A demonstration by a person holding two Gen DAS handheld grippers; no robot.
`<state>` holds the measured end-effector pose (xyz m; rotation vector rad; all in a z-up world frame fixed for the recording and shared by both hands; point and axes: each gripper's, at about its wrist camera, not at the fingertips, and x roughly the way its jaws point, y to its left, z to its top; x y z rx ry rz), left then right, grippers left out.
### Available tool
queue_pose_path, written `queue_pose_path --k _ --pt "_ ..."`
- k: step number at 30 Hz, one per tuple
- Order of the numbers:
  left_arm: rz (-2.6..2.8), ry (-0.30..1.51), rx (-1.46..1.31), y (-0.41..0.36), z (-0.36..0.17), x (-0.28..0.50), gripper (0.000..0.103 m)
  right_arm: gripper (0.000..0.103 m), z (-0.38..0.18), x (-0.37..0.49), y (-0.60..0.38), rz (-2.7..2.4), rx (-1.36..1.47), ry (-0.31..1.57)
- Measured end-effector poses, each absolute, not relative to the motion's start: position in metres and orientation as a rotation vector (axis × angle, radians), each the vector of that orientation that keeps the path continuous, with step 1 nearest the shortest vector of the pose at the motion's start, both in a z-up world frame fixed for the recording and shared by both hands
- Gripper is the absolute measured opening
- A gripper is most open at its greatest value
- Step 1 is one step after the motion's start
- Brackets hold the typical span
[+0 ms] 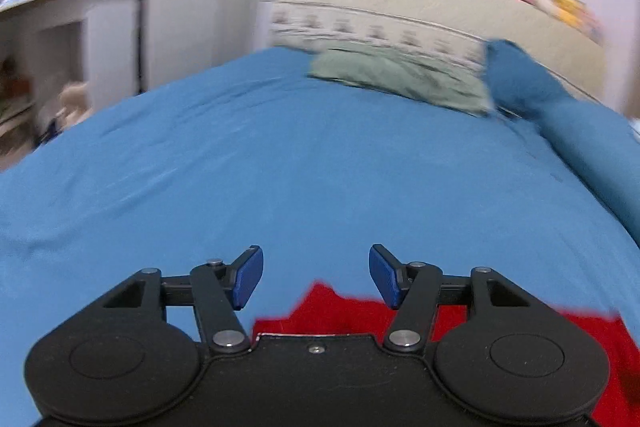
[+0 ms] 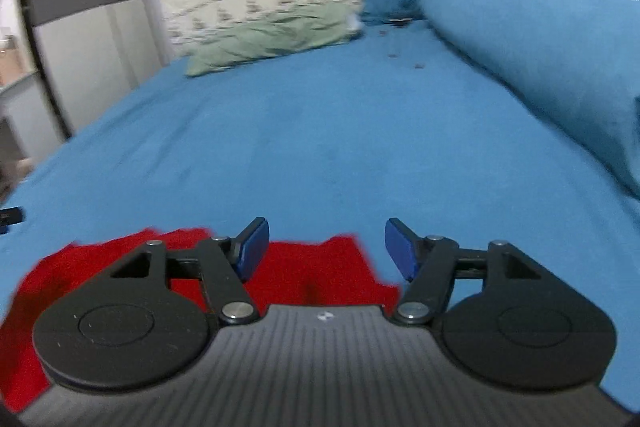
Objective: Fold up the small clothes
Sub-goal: 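Lift the hem with both tools and fold it toward the collar, then open both tools and release the folded hem onto the sweater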
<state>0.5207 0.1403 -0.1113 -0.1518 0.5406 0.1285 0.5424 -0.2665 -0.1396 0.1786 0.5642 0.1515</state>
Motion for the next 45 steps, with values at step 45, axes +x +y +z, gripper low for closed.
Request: queue_pose_path --k 45 --pt "-0.149 0.826 0.06 -0.001 -0.17 0.449 0.102 0.089 -0.193 0.429 -0.288 0.172 0.078 0.831"
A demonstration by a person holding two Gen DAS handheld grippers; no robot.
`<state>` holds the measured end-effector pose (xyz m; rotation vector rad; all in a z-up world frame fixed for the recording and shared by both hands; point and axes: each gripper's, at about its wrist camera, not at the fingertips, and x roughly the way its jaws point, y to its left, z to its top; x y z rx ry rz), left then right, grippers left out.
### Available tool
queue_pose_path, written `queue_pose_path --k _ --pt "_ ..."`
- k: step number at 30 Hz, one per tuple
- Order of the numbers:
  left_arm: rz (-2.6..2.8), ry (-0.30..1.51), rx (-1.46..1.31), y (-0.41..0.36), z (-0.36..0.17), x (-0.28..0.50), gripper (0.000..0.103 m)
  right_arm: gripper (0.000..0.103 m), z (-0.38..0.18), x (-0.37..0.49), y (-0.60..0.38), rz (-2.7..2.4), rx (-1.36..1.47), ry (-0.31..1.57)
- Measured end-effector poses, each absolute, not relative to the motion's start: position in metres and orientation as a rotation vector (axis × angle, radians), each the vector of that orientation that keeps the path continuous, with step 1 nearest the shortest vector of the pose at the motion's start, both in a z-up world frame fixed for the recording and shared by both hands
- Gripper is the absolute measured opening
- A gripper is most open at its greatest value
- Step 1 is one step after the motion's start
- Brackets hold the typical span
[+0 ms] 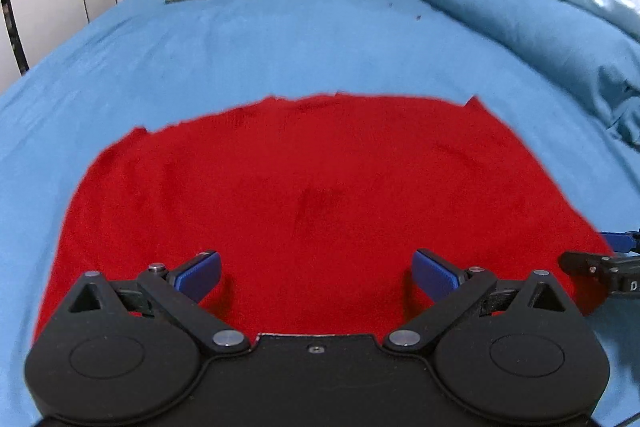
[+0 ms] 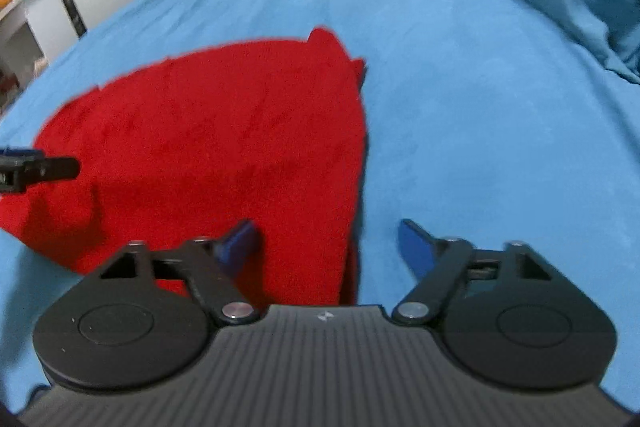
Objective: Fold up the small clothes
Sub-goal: 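Open both tools and release the folded hem onto the sweater, then grasp the sweater edge with the right tool and fold it over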
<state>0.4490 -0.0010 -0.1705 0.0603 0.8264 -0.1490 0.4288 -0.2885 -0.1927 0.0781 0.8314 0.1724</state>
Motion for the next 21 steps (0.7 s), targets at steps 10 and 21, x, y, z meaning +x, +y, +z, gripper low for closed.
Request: queue_pose_path --k 10,21 --pt "-0.132 0.908 0.084 0.0 -0.197 0.466 0.103 0.023 -0.189 0.441 -0.275 0.201 0.146 0.867" --pt "-0.189 0.896 -0.05 0.07 -0.154 0.45 0.096 0.022 -0.058 0.467 -0.19 0.422 0.363 0.735"
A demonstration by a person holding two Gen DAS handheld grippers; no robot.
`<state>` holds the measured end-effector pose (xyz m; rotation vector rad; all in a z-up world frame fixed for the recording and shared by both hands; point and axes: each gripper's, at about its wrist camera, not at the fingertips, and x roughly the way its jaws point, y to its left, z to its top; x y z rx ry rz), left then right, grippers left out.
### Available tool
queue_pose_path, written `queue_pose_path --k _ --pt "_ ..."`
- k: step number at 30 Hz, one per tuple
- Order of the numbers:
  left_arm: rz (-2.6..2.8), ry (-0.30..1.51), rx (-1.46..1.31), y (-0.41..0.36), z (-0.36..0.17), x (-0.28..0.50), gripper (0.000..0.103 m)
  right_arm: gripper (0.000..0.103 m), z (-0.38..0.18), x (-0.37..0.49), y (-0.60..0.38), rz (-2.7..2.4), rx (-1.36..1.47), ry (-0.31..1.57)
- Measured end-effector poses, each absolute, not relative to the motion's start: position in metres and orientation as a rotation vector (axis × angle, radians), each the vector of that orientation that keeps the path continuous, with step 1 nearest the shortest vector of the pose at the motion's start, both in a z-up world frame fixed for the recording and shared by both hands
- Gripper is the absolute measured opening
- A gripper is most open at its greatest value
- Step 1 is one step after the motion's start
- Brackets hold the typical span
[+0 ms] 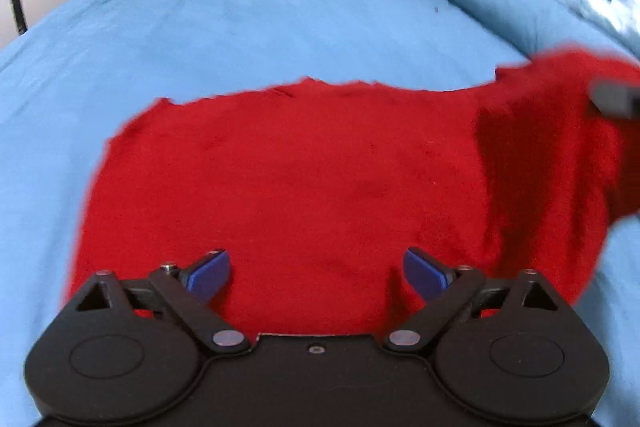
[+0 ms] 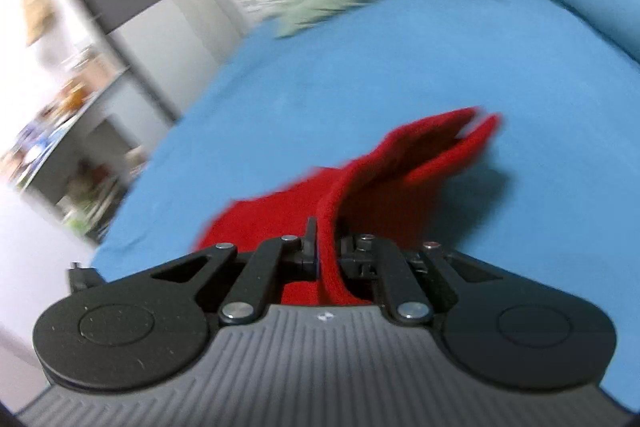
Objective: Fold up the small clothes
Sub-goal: 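Grasp the sweater edge with the right tool and fold it over, then open the right tool and lift it off the folded sweater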
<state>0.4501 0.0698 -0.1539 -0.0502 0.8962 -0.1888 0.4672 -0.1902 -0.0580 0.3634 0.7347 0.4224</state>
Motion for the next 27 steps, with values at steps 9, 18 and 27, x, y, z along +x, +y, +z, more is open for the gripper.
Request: queue_pose_path --k 9,18,27 --pt "-0.122 0.893 -0.026 0.183 -0.16 0.38 0.098 0.022 -0.129 0.473 0.044 0.723 -0.029 0.909" --pt "-0.176 0.863 -0.068 0.197 -0.169 0.363 0.098 0.078 -0.122 0.462 0.049 0.775 -0.07 0.804" --pt "-0.236 0.76 -0.19 0.182 -0.148 0.362 0.083 0.096 -0.101 0.403 -0.052 0.509 -0.098 0.64"
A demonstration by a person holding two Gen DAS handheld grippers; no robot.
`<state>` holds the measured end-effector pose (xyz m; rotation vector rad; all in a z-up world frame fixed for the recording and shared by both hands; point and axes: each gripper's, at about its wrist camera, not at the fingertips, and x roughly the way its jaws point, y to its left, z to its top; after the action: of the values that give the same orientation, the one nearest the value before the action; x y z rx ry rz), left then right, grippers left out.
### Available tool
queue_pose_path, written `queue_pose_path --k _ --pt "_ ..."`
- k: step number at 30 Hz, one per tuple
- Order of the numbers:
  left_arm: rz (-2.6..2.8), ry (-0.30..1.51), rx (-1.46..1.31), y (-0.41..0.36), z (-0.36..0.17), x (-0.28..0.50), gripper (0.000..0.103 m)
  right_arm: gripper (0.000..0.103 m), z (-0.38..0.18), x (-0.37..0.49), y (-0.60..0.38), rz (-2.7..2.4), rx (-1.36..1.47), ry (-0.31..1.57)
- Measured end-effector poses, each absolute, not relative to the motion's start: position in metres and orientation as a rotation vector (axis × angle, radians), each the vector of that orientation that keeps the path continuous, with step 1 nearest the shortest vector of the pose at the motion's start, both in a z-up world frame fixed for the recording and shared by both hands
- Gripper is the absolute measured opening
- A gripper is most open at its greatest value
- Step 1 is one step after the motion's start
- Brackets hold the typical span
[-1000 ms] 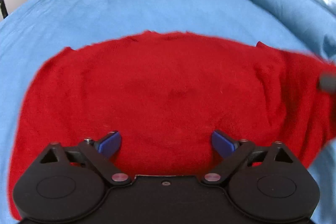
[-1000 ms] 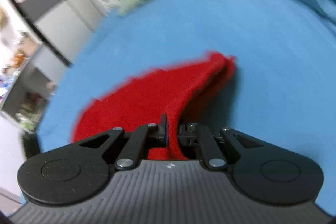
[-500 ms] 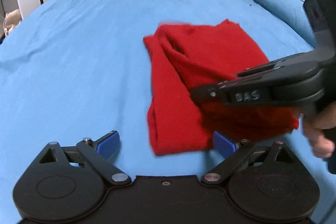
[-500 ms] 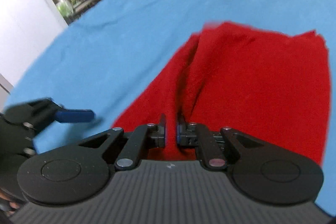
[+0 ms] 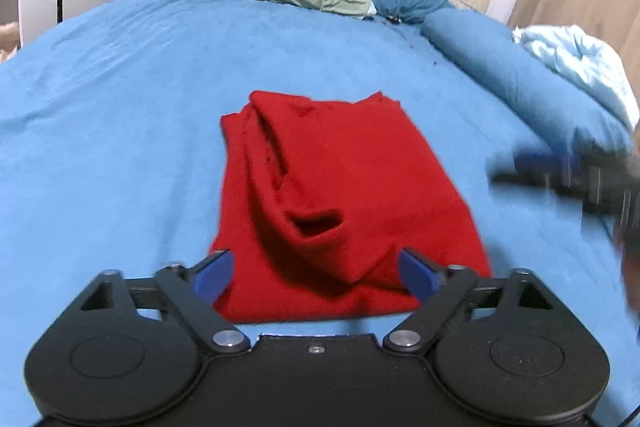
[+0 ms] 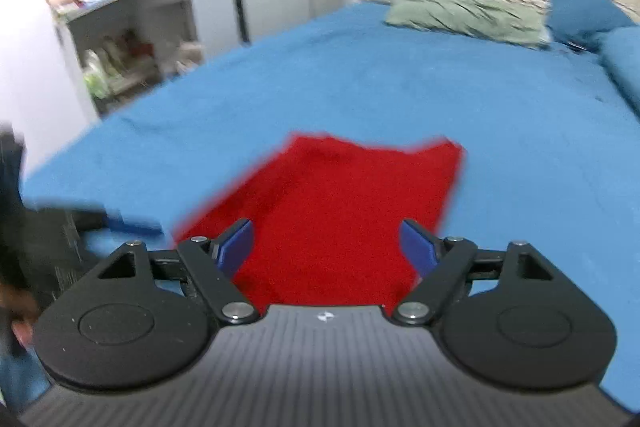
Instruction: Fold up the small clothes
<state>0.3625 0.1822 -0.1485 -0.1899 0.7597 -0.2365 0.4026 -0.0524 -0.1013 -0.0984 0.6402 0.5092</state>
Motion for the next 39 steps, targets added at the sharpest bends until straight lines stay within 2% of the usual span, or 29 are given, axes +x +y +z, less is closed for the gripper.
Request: queue_pose_path --k 4,6,8,9,14,18,22,29,31,39 --pt "-0.219 0.772 -0.281 0.179 -0.151 0.375 0.062 0.095 -0.141 0.383 -0.07 0.457 -0.061 0.7" --pt "-0.203 0.789 -0.301 0.177 -0.156 0.384 0.057 0.096 -0.16 0.38 -0.073 0.443 -0.025 0.727" --pt "-0.188 0.817 -0.316 0.176 -0.161 0.392 0.03 0.095 -0.172 0.377 -0.068 0.435 -0.002 0.742" --pt "-0.182 0.84 -0.322 0.176 -0.164 0.396 0.008 0.096 -0.177 0.377 -0.067 0.43 0.005 0.746" --pt "-0.139 0.749 -0.346 0.207 -0.142 0.385 0.008 0.095 -0.182 0.37 -0.068 0.43 0.001 0.735" --pt "-0.128 0.849 -0.374 0.223 -0.178 0.38 0.008 0.095 -0.189 0.371 -0.07 0.421 -0.013 0.75" --pt "-0.113 0.813 -0.456 0.229 -0.194 0.372 0.01 0.095 -0.199 0.366 -0.068 0.384 -0.07 0.747" --pt "-0.074 0.749 -0.385 0.231 -0.173 0.356 0.024 0.094 -0.198 0.35 -0.078 0.336 -0.082 0.671" --pt "-0.056 0.752 -0.35 0.229 -0.175 0.356 0.04 0.094 -0.197 0.351 -0.078 0.318 -0.067 0.654" --pt "-0.062 0.799 -0.314 0.225 -0.192 0.361 0.043 0.093 -0.207 0.366 -0.078 0.218 -0.103 0.694"
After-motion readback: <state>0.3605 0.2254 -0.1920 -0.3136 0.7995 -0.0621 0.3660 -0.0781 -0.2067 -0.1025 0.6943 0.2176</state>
